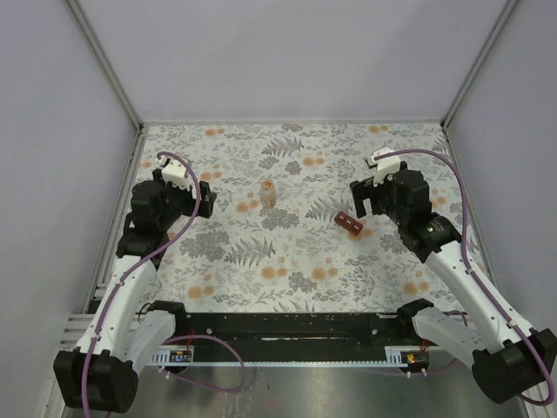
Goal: Sort the pills into containers
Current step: Move the pill bottle to the center of the board.
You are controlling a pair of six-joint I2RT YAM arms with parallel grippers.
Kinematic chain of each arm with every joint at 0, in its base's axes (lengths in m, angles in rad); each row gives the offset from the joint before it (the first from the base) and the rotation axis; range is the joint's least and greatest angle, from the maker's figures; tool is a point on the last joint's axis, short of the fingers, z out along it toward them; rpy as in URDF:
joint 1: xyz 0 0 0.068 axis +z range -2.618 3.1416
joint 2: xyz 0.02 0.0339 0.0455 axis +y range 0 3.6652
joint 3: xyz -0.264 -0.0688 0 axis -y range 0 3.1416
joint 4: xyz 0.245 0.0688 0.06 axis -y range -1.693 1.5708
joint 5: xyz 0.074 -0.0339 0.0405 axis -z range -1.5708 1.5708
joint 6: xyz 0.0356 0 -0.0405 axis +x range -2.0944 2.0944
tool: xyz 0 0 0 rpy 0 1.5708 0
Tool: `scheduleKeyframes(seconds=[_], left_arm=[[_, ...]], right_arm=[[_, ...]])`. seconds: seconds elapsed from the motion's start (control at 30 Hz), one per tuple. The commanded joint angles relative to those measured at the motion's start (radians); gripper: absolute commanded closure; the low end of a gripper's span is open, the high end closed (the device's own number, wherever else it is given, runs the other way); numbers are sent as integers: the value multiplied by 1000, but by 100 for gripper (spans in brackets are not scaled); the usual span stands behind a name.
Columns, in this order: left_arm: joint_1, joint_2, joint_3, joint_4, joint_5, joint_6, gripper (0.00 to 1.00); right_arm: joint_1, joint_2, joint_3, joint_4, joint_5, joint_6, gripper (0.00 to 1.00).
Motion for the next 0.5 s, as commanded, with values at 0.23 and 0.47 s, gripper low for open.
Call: scheduleKeyframes(seconds=[0.23,0.47], left_arm=[[2,-11,112,-62,-175,75,1],[57,32,247,-289,-304,112,1]], right_arm=[[-2,8,2,16,-39,-18,1],[-3,32,13,-10,-71,-22,0]])
